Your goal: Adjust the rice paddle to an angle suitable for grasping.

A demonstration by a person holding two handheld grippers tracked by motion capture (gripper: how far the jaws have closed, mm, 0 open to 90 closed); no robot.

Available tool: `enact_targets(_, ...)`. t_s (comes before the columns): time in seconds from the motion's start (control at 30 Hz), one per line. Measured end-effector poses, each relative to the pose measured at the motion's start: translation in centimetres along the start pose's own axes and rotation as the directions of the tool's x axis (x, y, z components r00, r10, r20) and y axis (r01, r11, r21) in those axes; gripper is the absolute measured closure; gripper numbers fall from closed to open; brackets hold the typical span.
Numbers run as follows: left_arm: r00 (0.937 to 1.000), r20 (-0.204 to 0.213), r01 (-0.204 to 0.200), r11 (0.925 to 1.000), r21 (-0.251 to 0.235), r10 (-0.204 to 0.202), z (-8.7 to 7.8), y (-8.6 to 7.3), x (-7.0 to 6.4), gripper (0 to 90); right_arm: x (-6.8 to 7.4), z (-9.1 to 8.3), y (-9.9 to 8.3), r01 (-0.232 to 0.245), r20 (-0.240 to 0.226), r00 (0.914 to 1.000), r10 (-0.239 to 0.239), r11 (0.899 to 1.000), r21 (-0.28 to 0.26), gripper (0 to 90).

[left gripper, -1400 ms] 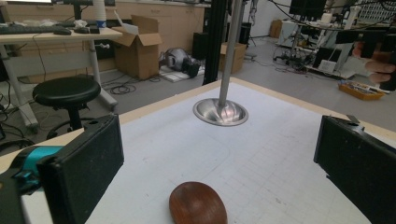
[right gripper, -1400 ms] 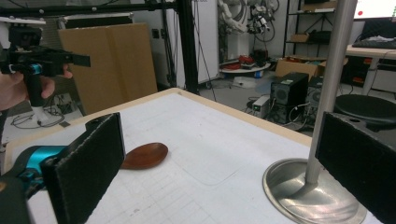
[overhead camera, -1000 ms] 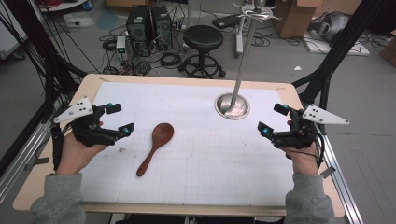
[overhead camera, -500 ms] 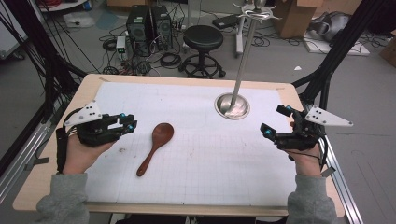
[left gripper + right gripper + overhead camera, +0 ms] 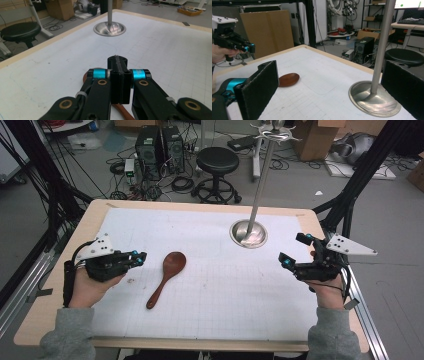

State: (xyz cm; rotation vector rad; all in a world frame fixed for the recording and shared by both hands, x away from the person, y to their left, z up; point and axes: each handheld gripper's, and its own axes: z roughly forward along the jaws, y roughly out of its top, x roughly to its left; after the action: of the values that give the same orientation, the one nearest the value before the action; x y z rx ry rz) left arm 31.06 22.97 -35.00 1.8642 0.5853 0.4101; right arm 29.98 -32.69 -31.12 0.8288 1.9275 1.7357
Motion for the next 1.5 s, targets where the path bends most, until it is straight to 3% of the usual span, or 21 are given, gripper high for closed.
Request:
enact_targets(0.17,0.9996,0.0,0.03,0.9985,0.046,-0.03,0.8,-1.0,0.3,89.6,0.1,0.0,0.0,0.01,0.002,1.0,-0.01,1.0,0.005,0.3)
enact_targets(0.33,0.9997,0.008,0.023,0.9956,0.091,-0.024,1.4,-2.1,0.4,89.6,0.0,-0.1,0.0,-0.002,-0.001,1.0,0.002,1.0,0.007,0.3)
enact_targets(0.6,0.9976,0.065,0.015,0.9885,0.15,-0.025,2.5,-4.1,0.6,89.6,-0.1,-0.1,-0.1,0.002,-0.004,1.0,-0.002,1.0,0.007,0.3)
enact_targets(0.77,0.995,0.088,0.031,0.9824,0.184,-0.048,2.9,-5.0,0.8,89.6,-0.1,0.1,-0.2,0.001,-0.007,1.0,-0.001,1.0,0.015,0.3)
enact_targets(0.93,0.9914,0.108,0.047,0.9709,0.235,-0.074,3.3,-6.2,0.9,89.6,0.0,0.2,-0.2,-0.003,-0.009,1.0,0.003,1.0,0.024,0.3)
enact_targets(1.0,0.9915,0.108,0.044,0.9667,0.252,-0.073,3.4,-6.3,0.9,89.7,-0.1,0.3,-0.3,-0.003,-0.011,0.9999,0.003,1.0,0.026,0.3)
enact_targets(1.07,0.9932,0.108,0.011,0.9569,0.29,-0.044,4.0,-6.5,0.3,89.8,-0.1,0.3,-0.3,-0.004,-0.013,0.9999,0.004,1.0,0.027,0.3)
enact_targets(1.23,0.9923,0.122,-0.017,0.9506,0.31,-0.022,4.5,-6.7,-0.3,89.8,-0.1,0.4,-0.4,-0.003,-0.014,0.9999,0.003,1.0,0.027,0.3)
enact_targets(1.27,0.9924,0.12,-0.011,0.9541,0.299,-0.026,4.4,-6.8,-0.4,89.8,-0.1,0.3,-0.4,-0.005,-0.012,0.9999,0.005,1.0,0.026,0.3)
enact_targets(1.5,0.9902,0.125,0.022,0.9534,0.301,-0.062,4.0,-7.3,-0.2,89.7,-0.1,0.2,-0.4,-0.007,-0.014,0.9999,0.008,1.0,0.023,0.3)
